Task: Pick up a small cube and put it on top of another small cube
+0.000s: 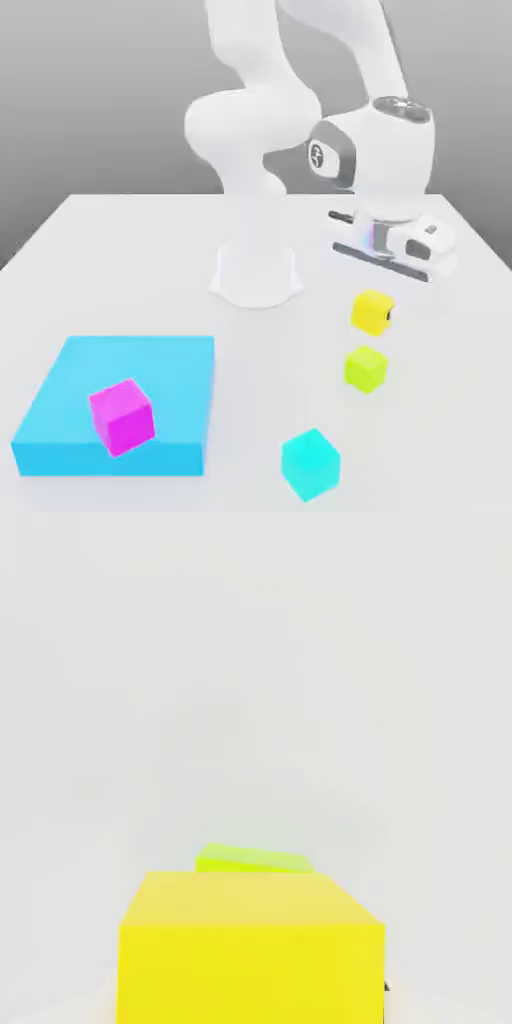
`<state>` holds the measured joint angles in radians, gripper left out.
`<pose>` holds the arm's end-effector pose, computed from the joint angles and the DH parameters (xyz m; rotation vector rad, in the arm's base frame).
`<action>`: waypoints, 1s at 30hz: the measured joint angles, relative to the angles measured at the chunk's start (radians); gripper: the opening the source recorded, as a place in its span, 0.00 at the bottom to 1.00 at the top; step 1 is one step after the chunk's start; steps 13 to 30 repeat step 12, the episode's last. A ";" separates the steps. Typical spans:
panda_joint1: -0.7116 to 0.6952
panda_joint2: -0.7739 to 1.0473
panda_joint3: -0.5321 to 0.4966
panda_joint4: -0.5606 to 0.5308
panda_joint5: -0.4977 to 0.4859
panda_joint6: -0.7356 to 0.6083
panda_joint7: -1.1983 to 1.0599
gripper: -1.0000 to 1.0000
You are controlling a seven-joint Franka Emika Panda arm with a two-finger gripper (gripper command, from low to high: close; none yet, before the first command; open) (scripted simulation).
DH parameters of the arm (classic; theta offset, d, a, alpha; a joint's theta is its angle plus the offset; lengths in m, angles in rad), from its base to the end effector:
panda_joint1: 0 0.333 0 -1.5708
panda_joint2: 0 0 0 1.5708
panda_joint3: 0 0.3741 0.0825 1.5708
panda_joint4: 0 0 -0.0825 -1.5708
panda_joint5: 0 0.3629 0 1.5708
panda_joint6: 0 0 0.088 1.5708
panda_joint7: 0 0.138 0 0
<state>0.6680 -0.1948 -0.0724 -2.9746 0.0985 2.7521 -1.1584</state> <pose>0.2476 0.1660 0.2652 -2.0778 -2.2809 0.0213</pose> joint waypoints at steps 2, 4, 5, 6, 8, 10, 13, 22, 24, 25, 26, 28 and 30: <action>0.020 0.033 -0.008 0.005 0.039 0.024 -0.027 0.00; 0.035 0.067 -0.014 0.009 0.071 0.053 -0.049 0.00; 0.040 0.083 -0.015 0.010 0.085 0.068 -0.059 0.00; 0.044 0.100 -0.016 0.011 0.096 0.084 -0.068 0.00; 0.047 0.132 -0.016 0.012 0.109 0.119 -0.077 0.00; 0.042 0.164 -0.016 0.011 0.102 0.158 -0.073 0.00; 0.033 0.194 -0.019 0.008 0.064 0.199 -0.046 0.00; 0.033 0.194 -0.019 0.008 0.064 0.199 -0.046 0.00; 0.033 0.194 -0.019 0.008 0.064 0.199 -0.046 0.00; 0.033 0.194 -0.019 0.008 0.064 0.199 -0.046 0.00; 0.033 0.194 -0.019 0.008 0.064 0.199 -0.046 0.00; 0.033 0.194 -0.019 0.008 0.064 0.199 -0.046 0.00; 0.033 0.194 -0.019 0.008 0.064 0.199 -0.046 0.00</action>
